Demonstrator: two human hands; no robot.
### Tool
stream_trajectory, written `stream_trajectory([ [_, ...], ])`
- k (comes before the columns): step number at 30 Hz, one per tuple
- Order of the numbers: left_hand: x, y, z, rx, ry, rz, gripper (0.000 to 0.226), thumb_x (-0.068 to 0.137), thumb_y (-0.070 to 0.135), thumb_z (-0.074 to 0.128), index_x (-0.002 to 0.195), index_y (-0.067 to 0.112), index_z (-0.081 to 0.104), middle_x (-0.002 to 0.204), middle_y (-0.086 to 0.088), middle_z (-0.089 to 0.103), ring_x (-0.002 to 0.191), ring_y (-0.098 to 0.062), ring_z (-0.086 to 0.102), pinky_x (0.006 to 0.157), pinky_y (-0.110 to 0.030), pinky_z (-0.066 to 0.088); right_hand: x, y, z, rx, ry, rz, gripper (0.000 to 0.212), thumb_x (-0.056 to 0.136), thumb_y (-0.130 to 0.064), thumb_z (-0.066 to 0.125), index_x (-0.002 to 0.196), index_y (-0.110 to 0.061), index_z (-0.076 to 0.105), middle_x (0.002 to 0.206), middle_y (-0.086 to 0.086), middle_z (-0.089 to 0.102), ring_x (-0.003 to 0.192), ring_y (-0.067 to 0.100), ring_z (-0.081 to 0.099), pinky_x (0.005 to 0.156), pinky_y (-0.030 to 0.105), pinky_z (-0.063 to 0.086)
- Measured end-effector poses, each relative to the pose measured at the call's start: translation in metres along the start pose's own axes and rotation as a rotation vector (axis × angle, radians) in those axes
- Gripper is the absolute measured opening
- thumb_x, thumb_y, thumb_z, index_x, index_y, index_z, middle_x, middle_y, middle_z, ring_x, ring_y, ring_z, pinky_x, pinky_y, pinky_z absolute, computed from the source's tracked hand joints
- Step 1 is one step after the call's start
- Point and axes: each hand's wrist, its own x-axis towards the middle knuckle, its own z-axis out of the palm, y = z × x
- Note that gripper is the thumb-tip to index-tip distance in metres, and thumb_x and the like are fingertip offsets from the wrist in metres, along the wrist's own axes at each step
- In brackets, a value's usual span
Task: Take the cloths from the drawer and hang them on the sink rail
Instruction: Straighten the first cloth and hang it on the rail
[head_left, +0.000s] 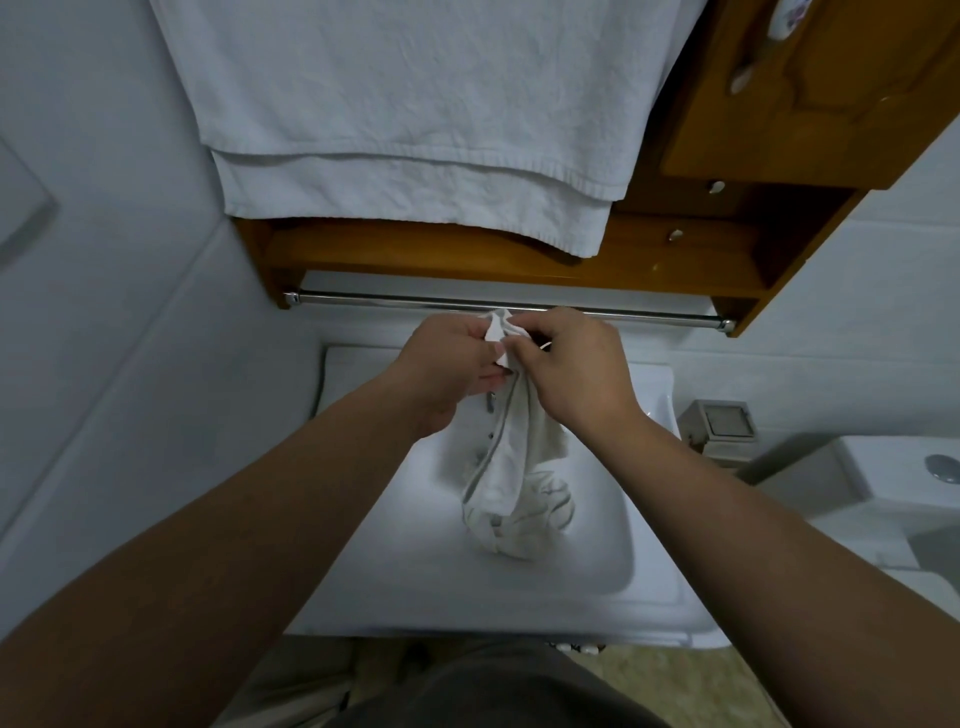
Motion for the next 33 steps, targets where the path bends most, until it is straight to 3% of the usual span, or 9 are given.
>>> stream_trajectory([
  [2,-0.002,0.002,0.003,-0.064,-0.004,-0.038,0.022,0.097,-0.002,0.047,0.106,0.008,0.065,0.1,-0.012,0.07,0.094,-0.024,0.069,0.083,-0.032,0.057,-0.002,0.003,0.001,-0.002,0.002,-0.025,0.022,0.095,-0.025,0.061,0.113,-0.024,0.074,0.105,-0.003,0.074,0.096,0.013,0.064,0.078,0.02,0.04],
  [6,-0.002,0.003,0.001,-0.197,0.046,-0.115,0.03,0.097,-0.002,0.044,0.125,0.001,0.054,0.101,-0.022,0.067,0.092,-0.033,0.07,0.084,-0.042,0.057,-0.003,0.009,0.005,0.004,-0.021,-0.036,0.021,0.093,-0.025,0.064,0.111,-0.026,0.075,0.102,-0.006,0.074,0.092,0.012,0.063,0.077,0.022,0.042],
  [12,-0.004,0.0,-0.002,-0.219,0.029,-0.133,0.031,0.099,0.006,0.042,0.126,-0.003,0.055,0.096,-0.02,0.073,0.074,-0.025,0.072,0.072,-0.038,0.059,-0.011,0.014,0.006,0.212,-0.135,0.07,0.045,0.079,-0.027,0.079,0.123,-0.025,0.069,0.11,-0.009,0.067,0.098,0.007,0.061,0.09,0.029,0.052],
  [19,-0.006,-0.005,0.003,-0.179,0.006,-0.123,0.034,0.099,0.003,0.042,0.132,-0.004,0.049,0.11,-0.025,0.067,0.096,-0.032,0.07,0.083,-0.039,0.057,-0.012,0.016,0.008,0.202,-0.041,0.113,0.031,0.083,-0.03,0.075,0.114,-0.026,0.074,0.106,-0.008,0.07,0.092,0.005,0.062,0.084,0.021,0.049],
  [25,-0.006,-0.009,0.002,-0.228,0.011,-0.13,0.032,0.098,-0.001,0.044,0.13,-0.001,0.051,0.104,-0.022,0.069,0.093,-0.031,0.071,0.08,-0.039,0.058,-0.013,0.018,0.0,0.327,-0.067,0.143,0.023,0.091,-0.021,0.067,0.112,-0.024,0.075,0.108,-0.01,0.073,0.096,0.004,0.065,0.091,0.028,0.052],
  [33,-0.005,-0.011,0.003,-0.212,-0.029,-0.108,0.023,0.095,0.005,0.055,0.117,0.001,0.061,0.102,-0.015,0.072,0.092,-0.026,0.072,0.078,-0.033,0.058,-0.012,0.025,-0.001,0.359,-0.12,0.153,0.033,0.086,-0.013,0.071,0.118,-0.023,0.073,0.11,-0.01,0.073,0.098,0.004,0.067,0.094,0.033,0.054],
])
